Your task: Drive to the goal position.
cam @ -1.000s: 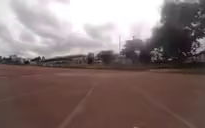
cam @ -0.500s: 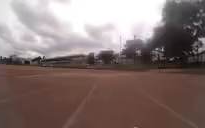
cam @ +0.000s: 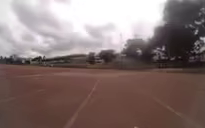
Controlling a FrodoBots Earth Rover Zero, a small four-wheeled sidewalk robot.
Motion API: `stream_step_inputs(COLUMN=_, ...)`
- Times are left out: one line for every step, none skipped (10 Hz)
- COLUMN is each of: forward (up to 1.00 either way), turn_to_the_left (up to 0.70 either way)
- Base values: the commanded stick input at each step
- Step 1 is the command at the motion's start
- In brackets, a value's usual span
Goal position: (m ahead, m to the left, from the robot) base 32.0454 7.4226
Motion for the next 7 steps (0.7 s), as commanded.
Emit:
stream_step_inputs(forward=0.70, turn_to_the_left=0.00)
stream_step_inputs(forward=0.70, turn_to_the_left=-0.35)
stream_step_inputs(forward=0.70, turn_to_the_left=-0.35)
stream_step_inputs(forward=0.70, turn_to_the_left=-0.35)
stream_step_inputs(forward=0.70, turn_to_the_left=-0.35)
stream_step_inputs(forward=0.70, turn_to_the_left=-0.35)
stream_step_inputs(forward=0.70, turn_to_the_left=-0.35)
